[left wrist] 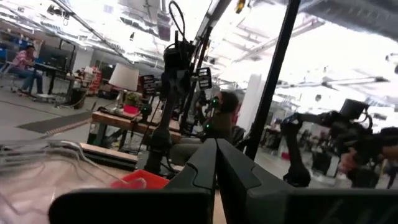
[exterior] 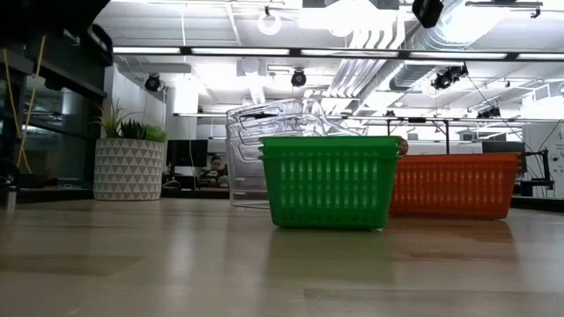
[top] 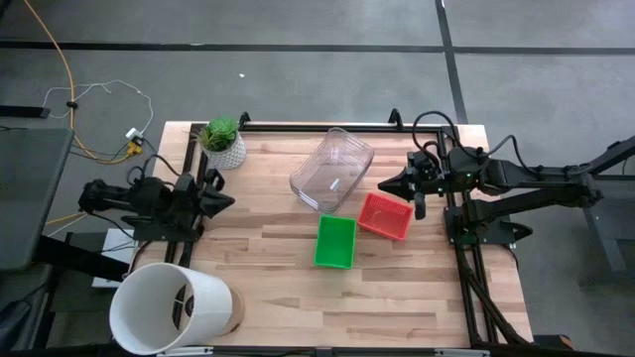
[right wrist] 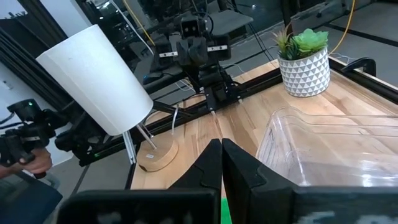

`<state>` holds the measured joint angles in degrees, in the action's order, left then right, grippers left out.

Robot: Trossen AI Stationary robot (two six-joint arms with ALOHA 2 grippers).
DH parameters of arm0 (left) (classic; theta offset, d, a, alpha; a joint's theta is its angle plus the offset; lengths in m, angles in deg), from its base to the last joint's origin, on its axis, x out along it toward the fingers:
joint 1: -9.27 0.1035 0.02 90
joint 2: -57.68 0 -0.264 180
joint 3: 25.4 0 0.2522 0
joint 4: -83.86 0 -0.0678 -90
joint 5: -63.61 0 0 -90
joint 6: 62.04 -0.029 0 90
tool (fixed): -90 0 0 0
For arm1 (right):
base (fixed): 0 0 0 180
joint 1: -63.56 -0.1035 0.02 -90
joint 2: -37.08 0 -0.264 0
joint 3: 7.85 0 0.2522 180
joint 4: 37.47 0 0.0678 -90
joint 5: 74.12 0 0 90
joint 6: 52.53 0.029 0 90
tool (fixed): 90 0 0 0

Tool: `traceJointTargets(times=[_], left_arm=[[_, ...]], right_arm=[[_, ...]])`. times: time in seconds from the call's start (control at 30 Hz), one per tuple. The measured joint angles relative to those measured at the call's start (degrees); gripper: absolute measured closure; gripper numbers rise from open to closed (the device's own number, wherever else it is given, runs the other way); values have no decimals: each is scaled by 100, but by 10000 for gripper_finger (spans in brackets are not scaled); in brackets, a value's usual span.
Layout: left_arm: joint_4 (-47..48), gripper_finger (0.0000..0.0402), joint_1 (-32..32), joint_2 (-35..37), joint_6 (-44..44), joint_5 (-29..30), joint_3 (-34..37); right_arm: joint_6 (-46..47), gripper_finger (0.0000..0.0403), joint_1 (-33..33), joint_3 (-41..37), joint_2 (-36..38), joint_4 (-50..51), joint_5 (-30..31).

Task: Stack baskets by color
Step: Return to Home Position

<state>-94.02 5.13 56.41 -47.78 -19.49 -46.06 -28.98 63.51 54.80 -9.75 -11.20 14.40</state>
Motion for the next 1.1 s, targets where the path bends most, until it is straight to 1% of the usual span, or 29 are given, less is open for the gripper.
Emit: traceJointTargets(times=[0.03,0.2,0.27,0.37,0.6,0.73,0.93,1.1], left_arm=[[-39,401,0,121,49,20,132],[-263,401,2,90,294,90,509],[-59,401,2,105,458,90,648],[41,401,2,108,554,-141,623],[562,401,2,109,573,-176,623],[539,401,2,109,556,-175,622],[732,401,2,107,323,-178,622],[1072,401,45,106,64,-194,622]], right_arm=[[0,403,0,0,0,14,0],[0,403,0,0,-2,53,-2],[1,403,0,0,-2,55,-2],[2,403,0,0,-2,57,-4],[2,403,0,0,-2,61,-14],[2,403,0,0,-2,59,-24],[9,403,0,0,-2,150,-24],[367,403,0,0,-2,499,-24]])
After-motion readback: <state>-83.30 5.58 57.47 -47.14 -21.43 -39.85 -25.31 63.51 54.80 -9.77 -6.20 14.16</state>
